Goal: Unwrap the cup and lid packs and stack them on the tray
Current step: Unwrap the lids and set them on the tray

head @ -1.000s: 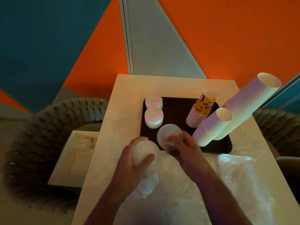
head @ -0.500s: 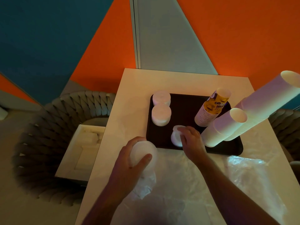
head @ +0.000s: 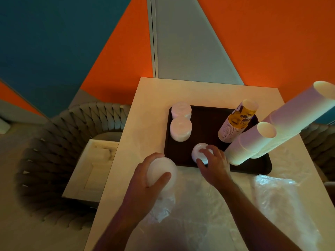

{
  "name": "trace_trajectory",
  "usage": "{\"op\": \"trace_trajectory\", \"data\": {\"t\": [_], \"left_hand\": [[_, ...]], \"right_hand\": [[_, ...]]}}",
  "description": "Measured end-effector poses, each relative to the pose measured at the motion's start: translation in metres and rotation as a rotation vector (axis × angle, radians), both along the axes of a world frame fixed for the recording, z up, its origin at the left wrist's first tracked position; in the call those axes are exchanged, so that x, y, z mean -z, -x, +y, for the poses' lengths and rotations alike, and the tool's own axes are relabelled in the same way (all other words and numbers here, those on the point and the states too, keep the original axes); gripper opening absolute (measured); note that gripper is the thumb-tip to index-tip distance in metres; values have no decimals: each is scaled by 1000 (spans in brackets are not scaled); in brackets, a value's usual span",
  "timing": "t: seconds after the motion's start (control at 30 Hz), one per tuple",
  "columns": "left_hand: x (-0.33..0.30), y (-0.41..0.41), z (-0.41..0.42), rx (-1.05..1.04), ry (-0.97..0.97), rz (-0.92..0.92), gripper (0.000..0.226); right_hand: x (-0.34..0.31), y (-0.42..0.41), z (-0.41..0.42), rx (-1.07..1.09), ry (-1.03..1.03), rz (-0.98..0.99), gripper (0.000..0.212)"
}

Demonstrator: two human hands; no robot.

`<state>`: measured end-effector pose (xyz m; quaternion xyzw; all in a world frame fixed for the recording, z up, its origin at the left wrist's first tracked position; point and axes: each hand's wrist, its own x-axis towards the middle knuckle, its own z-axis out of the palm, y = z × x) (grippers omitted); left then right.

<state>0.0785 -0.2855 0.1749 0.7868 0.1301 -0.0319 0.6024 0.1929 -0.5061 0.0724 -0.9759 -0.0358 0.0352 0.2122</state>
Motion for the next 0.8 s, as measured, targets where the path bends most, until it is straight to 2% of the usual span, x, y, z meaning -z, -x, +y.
{"op": "trace_trajectory", "data": {"t": [0.07,0.13,0.2,0.27,0.37,0.6,0.7,0.8], "left_hand": [[0,0,0,11,-28,2,44],[0,0,-2,17,-65,-15,45],[1,0,-5,25,-97,-37,45],[2,0,-9,21,-116,-47,44],[1,2,-14,23,-103,-47,44],[0,5,-23,58,-129,-96,45],[0,6,-26,54,-130,-99,46],[-2,6,-27,43,-94,-105,46]], "right_hand": [[-15,4,7,60,-115,10,37],[-40,12,16,115,-378,81,21],[-68,24,27,72,-655,167,11],[-91,37,34,-25,-805,225,13],[-112,53,42,-140,-851,239,10],[-122,63,32,-226,-653,53,13],[-123,65,29,-195,-651,34,13],[-124,66,26,-84,-770,103,14]]}}
